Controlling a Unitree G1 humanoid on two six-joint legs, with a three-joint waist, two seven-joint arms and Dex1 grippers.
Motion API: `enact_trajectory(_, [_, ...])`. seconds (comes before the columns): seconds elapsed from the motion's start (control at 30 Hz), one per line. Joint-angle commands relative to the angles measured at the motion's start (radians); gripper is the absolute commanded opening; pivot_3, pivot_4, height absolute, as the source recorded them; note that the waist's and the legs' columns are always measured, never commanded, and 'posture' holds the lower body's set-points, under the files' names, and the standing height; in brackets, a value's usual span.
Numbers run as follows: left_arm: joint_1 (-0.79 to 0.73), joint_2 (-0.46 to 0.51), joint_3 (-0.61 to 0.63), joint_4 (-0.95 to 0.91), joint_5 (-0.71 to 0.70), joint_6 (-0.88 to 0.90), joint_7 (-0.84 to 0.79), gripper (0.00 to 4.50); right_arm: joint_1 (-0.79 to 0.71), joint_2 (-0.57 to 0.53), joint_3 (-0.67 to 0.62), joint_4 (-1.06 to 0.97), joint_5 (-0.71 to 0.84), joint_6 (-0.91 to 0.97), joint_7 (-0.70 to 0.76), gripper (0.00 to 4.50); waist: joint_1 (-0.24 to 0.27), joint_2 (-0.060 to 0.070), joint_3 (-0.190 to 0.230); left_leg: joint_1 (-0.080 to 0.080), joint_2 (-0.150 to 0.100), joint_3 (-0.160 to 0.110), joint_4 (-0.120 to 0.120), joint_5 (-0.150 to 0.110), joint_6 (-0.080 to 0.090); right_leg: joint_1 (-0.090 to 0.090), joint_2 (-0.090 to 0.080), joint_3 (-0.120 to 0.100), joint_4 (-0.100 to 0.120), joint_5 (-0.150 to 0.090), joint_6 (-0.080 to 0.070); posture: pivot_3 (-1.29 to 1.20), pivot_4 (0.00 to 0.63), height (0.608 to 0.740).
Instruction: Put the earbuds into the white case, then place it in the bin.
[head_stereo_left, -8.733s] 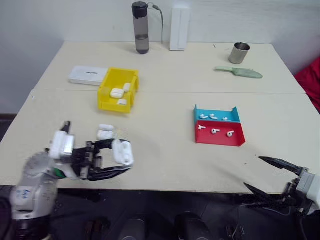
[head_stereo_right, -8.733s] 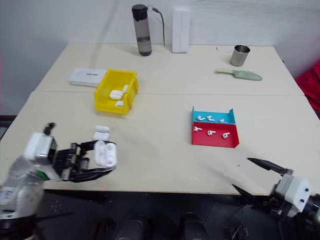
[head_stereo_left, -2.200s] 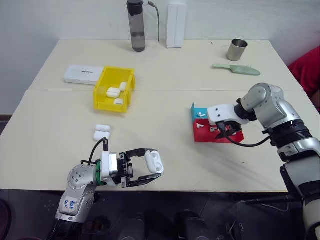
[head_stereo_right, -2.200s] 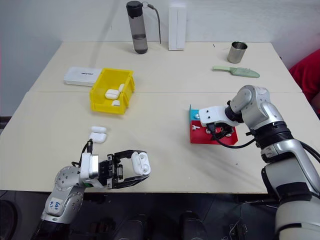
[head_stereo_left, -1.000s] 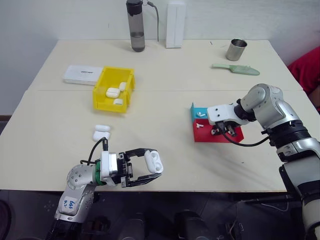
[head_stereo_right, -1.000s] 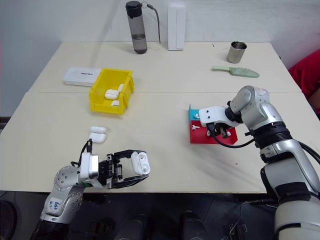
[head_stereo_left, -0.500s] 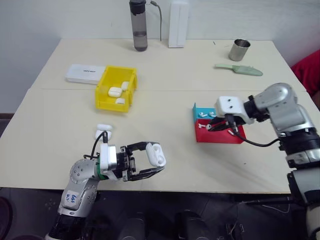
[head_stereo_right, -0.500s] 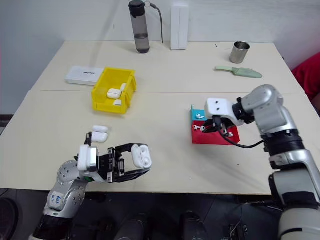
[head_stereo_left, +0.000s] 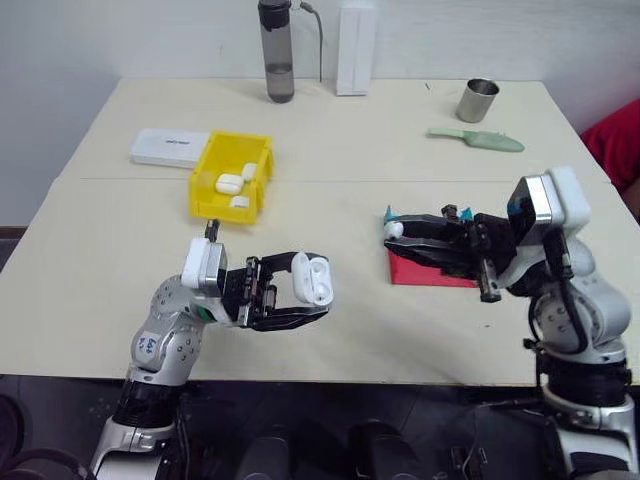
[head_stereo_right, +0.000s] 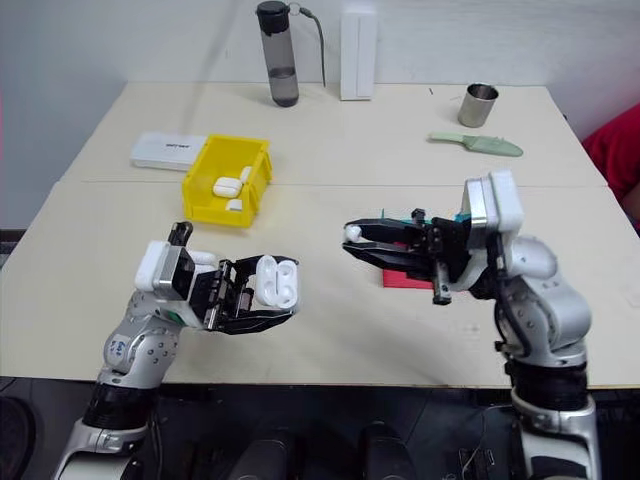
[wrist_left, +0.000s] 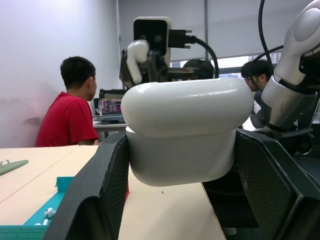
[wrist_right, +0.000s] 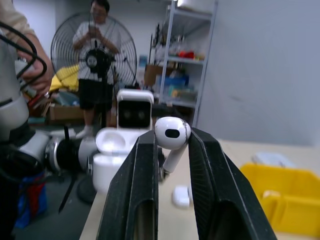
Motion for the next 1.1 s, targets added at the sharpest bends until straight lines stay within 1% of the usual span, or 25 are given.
enact_trajectory(0.03, [-0.019,-0.013,-0.005,-0.006,-0.003,-0.004,-0.029,2.81,0.001,0.025,0.023,-0.050,-0.011,-0.063,-0.015,0.42,-0.001,0.000,0.000,0.000,0.000,0.000,0.000,0.000,0.000,0.000,0.000,0.000,0.000,0.000,0.000,0.00,0.150,0.740])
enact_trajectory(0.27, [-0.040,-0.016,0.001,-0.013,-0.004,0.025,-0.028,2.81,0.008,0.064,0.125,-0.036,-0.074,-0.157,0.021,0.42,-0.003,0.000,0.000,0.000,0.000,0.000,0.000,0.000,0.000,0.000,0.000,0.000,0.000,0.000,0.000,0.00,0.150,0.740])
enact_trajectory(0.53, [-0.044,-0.013,-0.011,-0.036,0.003,0.058,-0.021,2.81,-0.007,0.088,0.199,0.018,-0.145,-0.230,0.027,0.42,-0.003,0.000,0.000,0.000,0.000,-0.001,0.000,0.000,0.000,0.000,0.000,0.000,0.000,0.000,0.000,0.00,0.150,0.740])
enact_trajectory(0.9, [-0.044,-0.013,-0.016,-0.066,0.018,0.081,-0.012,2.81,-0.035,0.076,0.213,0.086,-0.196,-0.258,0.018,0.42,-0.003,0.000,0.000,0.000,0.000,-0.001,0.000,0.000,0.000,0.000,0.000,0.000,0.000,0.000,0.000,0.00,0.150,0.740])
enact_trajectory(1.1, [-0.048,-0.022,-0.012,-0.066,0.028,0.083,-0.007,2.81,-0.029,0.042,0.208,0.098,-0.203,-0.267,0.043,0.42,-0.003,0.000,0.000,0.000,0.000,-0.001,0.000,0.000,0.000,0.000,0.000,0.000,0.000,0.000,0.000,0.00,0.150,0.740])
